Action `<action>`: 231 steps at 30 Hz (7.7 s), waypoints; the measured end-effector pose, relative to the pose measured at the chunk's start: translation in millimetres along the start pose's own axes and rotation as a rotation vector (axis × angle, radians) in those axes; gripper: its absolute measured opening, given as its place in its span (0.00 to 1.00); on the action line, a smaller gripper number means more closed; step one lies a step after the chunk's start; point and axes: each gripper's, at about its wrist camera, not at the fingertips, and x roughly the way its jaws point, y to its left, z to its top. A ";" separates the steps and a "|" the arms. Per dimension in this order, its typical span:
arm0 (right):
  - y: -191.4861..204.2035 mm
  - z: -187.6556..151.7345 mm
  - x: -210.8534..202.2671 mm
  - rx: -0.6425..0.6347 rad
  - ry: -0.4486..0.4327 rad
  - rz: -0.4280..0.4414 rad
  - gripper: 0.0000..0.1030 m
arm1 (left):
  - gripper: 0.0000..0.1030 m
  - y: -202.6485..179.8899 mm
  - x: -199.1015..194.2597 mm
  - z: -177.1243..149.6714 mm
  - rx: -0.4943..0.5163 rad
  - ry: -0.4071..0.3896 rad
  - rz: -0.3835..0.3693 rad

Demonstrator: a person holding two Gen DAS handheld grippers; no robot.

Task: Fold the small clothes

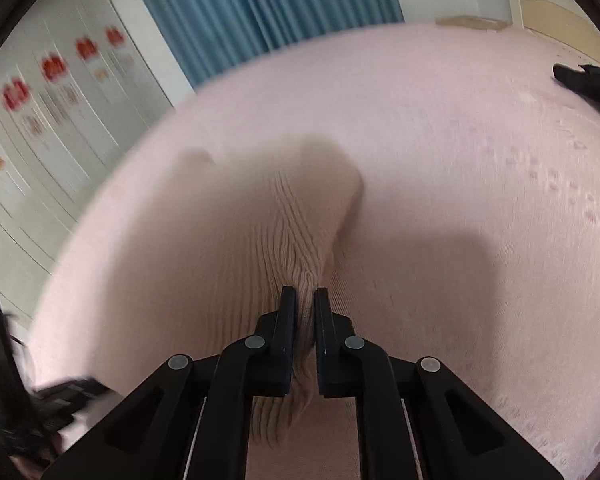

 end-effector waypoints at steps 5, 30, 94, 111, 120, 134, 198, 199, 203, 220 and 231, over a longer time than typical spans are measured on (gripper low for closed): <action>17.9 -0.6 -19.7 -0.076 -0.021 -0.038 0.15 | 0.20 13.6 -17.5 -5.0 -0.020 0.020 0.016; 25.6 62.4 31.0 -0.191 -0.047 -0.002 0.18 | 0.22 -38.4 48.2 116.3 0.194 -0.116 0.039; 6.5 74.4 69.1 -0.191 -0.081 0.008 0.35 | 0.22 -9.5 105.3 194.5 0.304 -0.142 0.047; -5.5 79.9 55.9 -0.119 -0.068 0.002 0.42 | 0.24 -22.5 82.3 167.2 0.299 -0.093 0.067; -14.1 52.8 -4.5 -0.008 -0.060 0.089 0.43 | 0.34 -32.3 24.7 103.7 0.285 -0.129 0.043; -10.9 56.7 10.3 0.016 -0.117 0.194 0.10 | 0.35 -17.8 20.5 95.6 0.189 -0.125 -0.010; 4.9 23.4 19.8 -0.090 -0.030 -0.097 0.37 | 0.44 -16.5 34.6 89.3 0.157 -0.118 0.113; 2.9 23.7 20.2 -0.078 -0.025 -0.090 0.37 | 0.44 -16.9 35.2 89.0 0.159 -0.120 0.114; 2.0 21.5 22.1 -0.075 -0.024 -0.094 0.37 | 0.48 -17.9 37.0 85.7 0.158 -0.124 0.122; 2.3 27.3 22.6 -0.075 0.000 -0.115 0.38 | 0.50 -17.9 40.0 80.8 0.158 -0.141 0.129; 33.1 38.3 37.2 -0.137 -0.015 -0.118 0.46 | 0.53 -11.4 39.8 84.4 0.139 -0.129 0.108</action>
